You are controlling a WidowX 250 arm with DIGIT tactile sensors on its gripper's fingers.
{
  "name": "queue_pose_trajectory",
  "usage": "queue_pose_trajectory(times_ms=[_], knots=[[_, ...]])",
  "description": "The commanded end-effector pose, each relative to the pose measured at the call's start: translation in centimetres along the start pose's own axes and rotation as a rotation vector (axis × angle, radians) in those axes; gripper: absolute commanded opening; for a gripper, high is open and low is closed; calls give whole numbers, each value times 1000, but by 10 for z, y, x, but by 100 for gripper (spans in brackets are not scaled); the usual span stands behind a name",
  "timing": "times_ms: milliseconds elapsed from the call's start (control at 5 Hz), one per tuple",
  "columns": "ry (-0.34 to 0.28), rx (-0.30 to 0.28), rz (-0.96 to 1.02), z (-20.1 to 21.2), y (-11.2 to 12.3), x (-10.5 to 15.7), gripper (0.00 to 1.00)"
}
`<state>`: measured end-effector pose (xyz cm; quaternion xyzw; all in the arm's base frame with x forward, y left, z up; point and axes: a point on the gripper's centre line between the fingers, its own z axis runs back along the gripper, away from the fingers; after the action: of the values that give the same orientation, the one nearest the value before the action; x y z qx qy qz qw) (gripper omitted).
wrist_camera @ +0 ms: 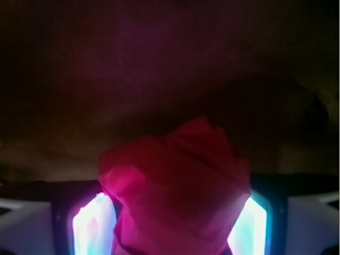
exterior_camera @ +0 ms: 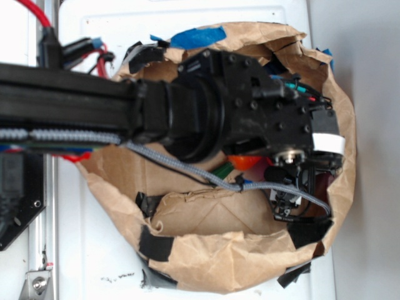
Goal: Grab the red paper.
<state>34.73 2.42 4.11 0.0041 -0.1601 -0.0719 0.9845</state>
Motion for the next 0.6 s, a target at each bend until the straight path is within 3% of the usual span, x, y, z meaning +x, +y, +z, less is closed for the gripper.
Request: queue_pose_trajectory(times_ms=[0, 200, 400], knots=[[-33, -16, -23, 44, 4, 0, 0], [-35, -128, -102, 79, -4, -5, 0], [43, -142, -67, 123, -19, -7, 0]])
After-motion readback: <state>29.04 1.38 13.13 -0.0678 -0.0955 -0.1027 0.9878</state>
